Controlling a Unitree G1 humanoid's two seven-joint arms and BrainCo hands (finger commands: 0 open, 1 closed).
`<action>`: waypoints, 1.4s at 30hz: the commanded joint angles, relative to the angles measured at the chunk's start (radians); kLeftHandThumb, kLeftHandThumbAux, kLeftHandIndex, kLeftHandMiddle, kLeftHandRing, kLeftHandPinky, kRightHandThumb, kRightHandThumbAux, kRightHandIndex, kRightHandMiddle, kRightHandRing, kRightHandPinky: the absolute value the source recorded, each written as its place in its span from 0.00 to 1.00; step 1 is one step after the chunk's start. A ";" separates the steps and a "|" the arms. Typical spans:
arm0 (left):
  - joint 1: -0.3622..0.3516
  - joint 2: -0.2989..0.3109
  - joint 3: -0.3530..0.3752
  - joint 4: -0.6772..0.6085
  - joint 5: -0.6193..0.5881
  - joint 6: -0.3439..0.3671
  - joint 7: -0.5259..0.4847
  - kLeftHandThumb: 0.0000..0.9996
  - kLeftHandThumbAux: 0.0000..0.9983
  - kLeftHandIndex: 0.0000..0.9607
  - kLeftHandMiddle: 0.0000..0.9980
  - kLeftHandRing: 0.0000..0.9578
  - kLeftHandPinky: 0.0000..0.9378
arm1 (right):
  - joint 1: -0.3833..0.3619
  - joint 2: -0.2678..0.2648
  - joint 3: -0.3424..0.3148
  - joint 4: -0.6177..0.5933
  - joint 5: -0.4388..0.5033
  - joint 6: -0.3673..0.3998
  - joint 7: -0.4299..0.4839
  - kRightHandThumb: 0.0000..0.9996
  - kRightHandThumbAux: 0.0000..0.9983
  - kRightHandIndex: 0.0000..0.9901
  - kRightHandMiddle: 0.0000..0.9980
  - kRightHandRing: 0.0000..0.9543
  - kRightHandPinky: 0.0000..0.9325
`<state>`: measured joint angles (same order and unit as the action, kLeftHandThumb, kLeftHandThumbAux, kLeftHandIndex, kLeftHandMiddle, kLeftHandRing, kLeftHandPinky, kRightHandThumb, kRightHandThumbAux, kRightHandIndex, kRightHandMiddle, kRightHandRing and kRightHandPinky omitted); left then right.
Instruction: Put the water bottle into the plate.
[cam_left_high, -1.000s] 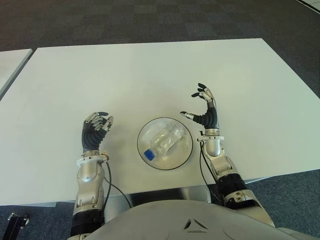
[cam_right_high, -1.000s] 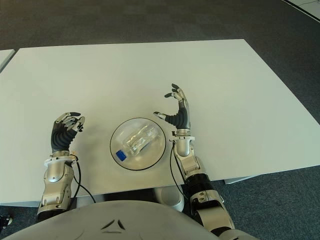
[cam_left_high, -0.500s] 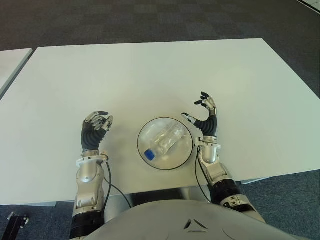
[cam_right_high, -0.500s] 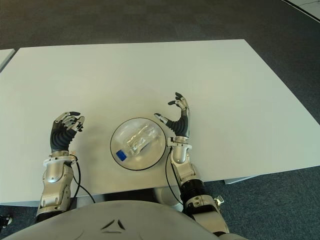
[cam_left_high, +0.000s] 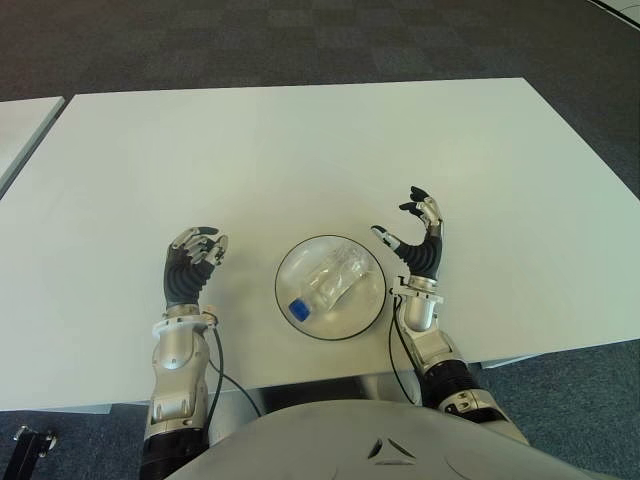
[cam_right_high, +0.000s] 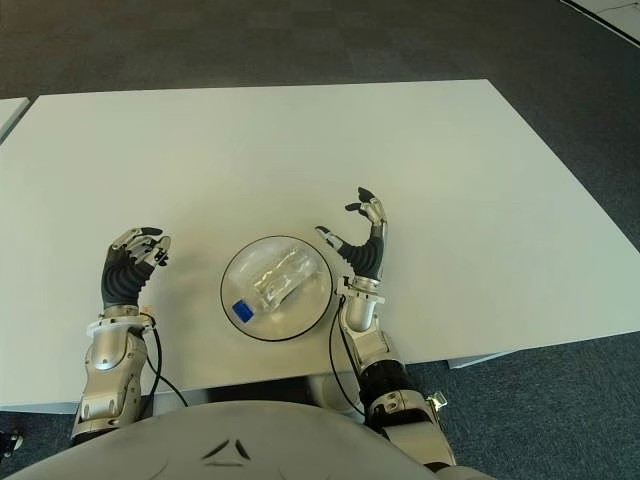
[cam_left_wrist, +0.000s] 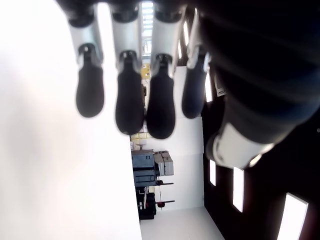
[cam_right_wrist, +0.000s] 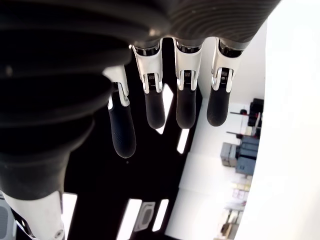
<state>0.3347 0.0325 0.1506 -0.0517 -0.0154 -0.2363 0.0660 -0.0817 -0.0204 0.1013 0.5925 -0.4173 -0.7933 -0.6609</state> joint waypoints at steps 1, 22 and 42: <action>0.009 0.003 -0.007 0.003 0.012 0.017 -0.006 0.71 0.71 0.45 0.65 0.66 0.64 | 0.010 -0.015 0.008 0.028 0.009 -0.052 0.035 0.70 0.73 0.44 0.64 0.68 0.72; 0.000 0.003 -0.026 0.049 0.012 0.016 -0.023 0.70 0.72 0.45 0.64 0.65 0.64 | 0.074 -0.095 0.015 -0.136 0.017 0.155 0.260 0.70 0.73 0.44 0.67 0.70 0.70; -0.063 -0.013 0.003 0.195 -0.104 0.008 -0.081 0.71 0.71 0.45 0.63 0.64 0.63 | 0.095 -0.217 -0.011 -0.217 0.071 0.327 0.498 0.71 0.73 0.44 0.62 0.65 0.61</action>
<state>0.2796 0.0249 0.1467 0.1104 -0.1048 -0.2358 -0.0013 0.0006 -0.2221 0.0997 0.3699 -0.3683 -0.4853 -0.1862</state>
